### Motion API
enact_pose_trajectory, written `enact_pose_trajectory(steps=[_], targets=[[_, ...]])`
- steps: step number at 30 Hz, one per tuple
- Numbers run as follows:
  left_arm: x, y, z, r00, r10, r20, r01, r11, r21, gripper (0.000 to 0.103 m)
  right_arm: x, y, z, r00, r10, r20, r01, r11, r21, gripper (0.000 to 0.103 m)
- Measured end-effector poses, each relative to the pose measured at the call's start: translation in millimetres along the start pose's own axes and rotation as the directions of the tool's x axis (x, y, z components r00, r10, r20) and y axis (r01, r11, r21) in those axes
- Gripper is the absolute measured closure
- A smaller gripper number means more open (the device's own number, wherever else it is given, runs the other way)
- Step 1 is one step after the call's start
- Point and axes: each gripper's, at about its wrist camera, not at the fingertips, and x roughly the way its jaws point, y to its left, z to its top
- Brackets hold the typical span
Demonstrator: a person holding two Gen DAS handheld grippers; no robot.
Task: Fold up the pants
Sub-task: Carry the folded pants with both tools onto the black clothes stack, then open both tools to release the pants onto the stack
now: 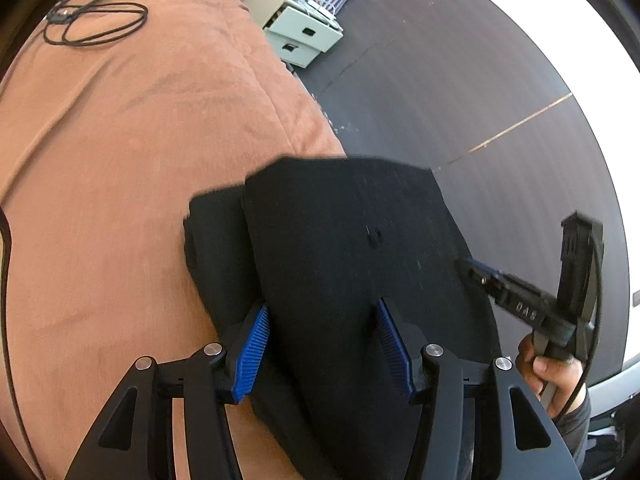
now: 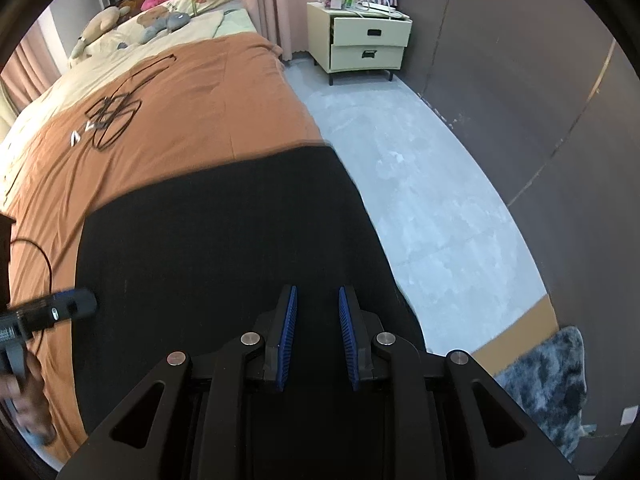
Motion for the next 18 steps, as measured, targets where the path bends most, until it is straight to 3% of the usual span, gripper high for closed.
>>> enact_pose_trajectory(steps=[10,15,16,17,18], targets=[[-57,-28,-44,1.0,0.015,-0.011,-0.014,0.997,0.07,0.047,-56,-10,-58,0.995,-0.069,-0.076,0.074,0.996,0.057,0.084],[-98,-40,-56,0.997,0.075,0.027,-0.078,0.988,0.132,0.036,-101,6,-66,0.998,-0.056,-0.039,0.059,0.995,0.085,0.083],[-110,-42,-60,0.996,0.077,0.039,-0.082,0.986,0.143,0.03,-107,12,-65,0.998,-0.059,-0.027,0.061,0.995,0.083,0.079],[-119,-43,-62,0.996,0.082,0.048,-0.088,0.985,0.151,0.024,-119,17,-67,0.997,-0.071,-0.008,0.071,0.994,0.079,0.062],[-126,-44,-60,0.994,0.091,0.059,-0.099,0.982,0.158,0.022,-131,23,-68,0.996,-0.092,0.012,0.091,0.993,0.073,0.038]])
